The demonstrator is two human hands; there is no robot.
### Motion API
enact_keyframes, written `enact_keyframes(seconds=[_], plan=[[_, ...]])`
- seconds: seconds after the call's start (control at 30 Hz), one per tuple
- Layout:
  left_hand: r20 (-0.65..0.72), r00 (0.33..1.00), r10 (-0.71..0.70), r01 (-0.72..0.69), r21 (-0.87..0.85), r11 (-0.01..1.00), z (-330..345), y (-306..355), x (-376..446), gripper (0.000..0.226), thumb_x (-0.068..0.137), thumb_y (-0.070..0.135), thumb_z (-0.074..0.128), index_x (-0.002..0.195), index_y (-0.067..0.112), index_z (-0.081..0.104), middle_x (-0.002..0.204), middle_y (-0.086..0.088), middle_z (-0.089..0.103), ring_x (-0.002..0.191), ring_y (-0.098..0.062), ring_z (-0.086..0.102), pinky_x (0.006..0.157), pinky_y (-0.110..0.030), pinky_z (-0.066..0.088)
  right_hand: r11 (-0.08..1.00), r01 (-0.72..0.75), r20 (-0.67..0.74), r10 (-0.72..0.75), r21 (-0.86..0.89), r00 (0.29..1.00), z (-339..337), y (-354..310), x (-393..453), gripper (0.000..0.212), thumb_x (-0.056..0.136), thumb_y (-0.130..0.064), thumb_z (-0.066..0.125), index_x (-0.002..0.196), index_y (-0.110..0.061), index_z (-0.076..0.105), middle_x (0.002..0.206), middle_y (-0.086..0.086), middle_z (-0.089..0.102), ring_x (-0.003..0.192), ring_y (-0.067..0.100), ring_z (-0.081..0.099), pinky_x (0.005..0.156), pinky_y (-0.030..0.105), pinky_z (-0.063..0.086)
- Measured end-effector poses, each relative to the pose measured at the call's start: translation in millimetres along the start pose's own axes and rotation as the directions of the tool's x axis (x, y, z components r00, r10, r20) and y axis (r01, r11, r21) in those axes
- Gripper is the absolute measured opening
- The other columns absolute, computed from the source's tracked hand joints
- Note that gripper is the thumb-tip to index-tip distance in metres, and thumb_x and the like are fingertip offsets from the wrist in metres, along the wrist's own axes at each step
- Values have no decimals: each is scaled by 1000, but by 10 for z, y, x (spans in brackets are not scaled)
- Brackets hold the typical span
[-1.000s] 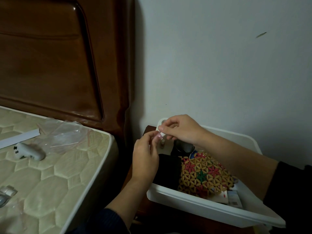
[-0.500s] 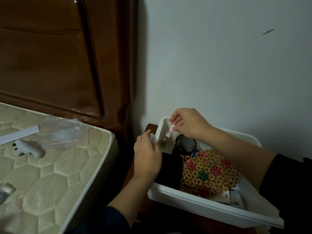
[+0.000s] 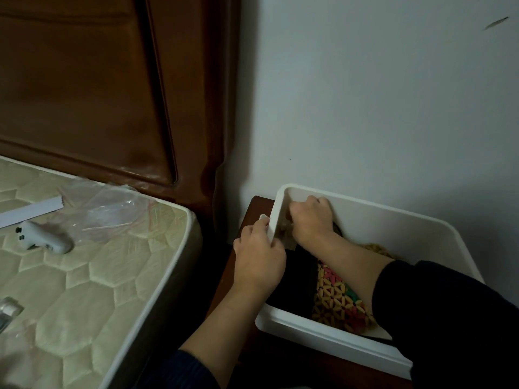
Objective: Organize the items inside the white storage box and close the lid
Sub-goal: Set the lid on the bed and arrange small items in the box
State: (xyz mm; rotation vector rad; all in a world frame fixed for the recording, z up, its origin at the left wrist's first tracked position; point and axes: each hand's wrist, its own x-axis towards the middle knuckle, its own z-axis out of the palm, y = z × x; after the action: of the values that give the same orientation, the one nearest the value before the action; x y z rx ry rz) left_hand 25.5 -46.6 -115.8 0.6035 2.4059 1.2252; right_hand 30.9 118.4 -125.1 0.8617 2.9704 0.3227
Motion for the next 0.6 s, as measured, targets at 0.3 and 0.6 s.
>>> enact_keyframes(seconds=[0.3, 0.6], plan=[[-12, 1000, 5, -5, -24, 1000, 12, -17, 5, 67, 102, 20, 58, 163, 29, 32, 143, 0, 51, 130, -24, 48, 107, -46, 54, 993, 32, -5, -33, -114, 999, 142, -92, 66, 22, 93, -31, 66, 78, -28, 50, 94, -2, 73, 99, 21, 63, 97, 39, 34], [-6, 1000, -4, 4, -33, 999, -9, -14, 1, 70, 98, 26, 61, 162, 28, 33, 142, 1, 51, 133, -23, 45, 112, -46, 49, 989, 75, 24, -73, -128, 997, 288, -72, 135, 7, 96, -22, 59, 91, -25, 55, 86, -2, 76, 82, 20, 72, 100, 40, 31]])
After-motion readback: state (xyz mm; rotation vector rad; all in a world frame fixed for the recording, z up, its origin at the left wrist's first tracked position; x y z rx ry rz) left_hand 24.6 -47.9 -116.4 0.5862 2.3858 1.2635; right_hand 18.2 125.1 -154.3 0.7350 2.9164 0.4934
